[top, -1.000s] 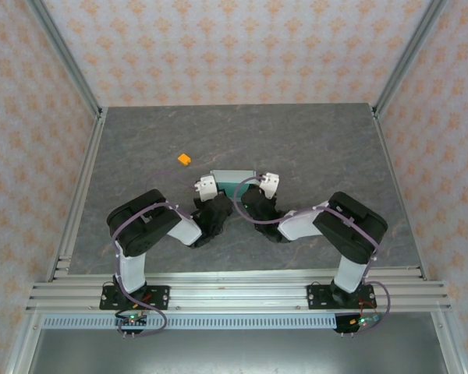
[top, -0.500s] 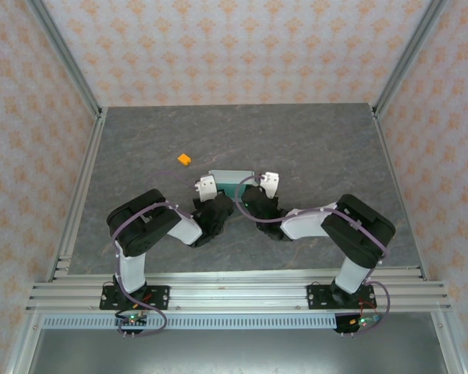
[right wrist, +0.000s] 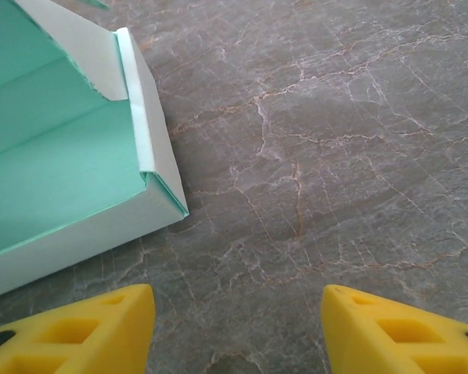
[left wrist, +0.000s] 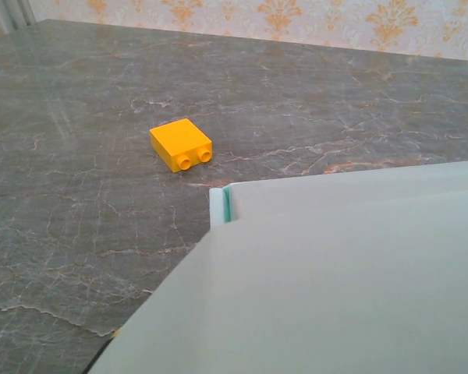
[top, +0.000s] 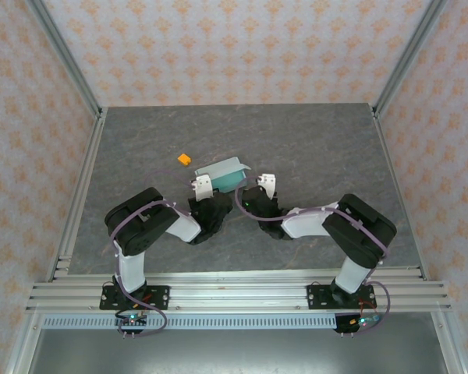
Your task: Fold the paper box
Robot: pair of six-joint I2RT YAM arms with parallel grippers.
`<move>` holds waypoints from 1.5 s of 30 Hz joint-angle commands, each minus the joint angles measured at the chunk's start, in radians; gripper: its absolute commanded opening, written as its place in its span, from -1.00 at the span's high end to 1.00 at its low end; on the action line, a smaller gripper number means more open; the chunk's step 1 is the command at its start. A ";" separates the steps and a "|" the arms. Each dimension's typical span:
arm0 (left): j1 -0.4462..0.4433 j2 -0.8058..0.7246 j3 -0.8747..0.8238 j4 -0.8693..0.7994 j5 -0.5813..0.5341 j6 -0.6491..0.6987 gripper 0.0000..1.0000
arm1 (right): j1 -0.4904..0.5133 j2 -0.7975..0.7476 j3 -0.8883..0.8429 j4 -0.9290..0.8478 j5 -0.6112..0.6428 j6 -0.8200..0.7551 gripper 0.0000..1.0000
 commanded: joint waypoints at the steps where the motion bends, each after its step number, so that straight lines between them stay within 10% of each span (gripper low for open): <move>1: 0.004 -0.013 -0.013 -0.108 -0.025 0.010 1.00 | -0.004 -0.084 0.036 -0.087 -0.007 -0.070 -0.18; 10: 0.005 -0.022 -0.009 -0.110 -0.020 0.025 1.00 | -0.122 -0.221 0.220 -0.366 -0.238 -0.196 -0.29; 24: 0.004 -0.037 -0.006 -0.123 -0.016 0.029 1.00 | -0.206 0.195 0.818 -0.789 -0.473 -0.194 -0.44; 45: 0.002 -0.151 -0.053 -0.170 0.018 -0.014 0.75 | -0.211 0.260 0.714 -0.742 -0.477 -0.159 -0.39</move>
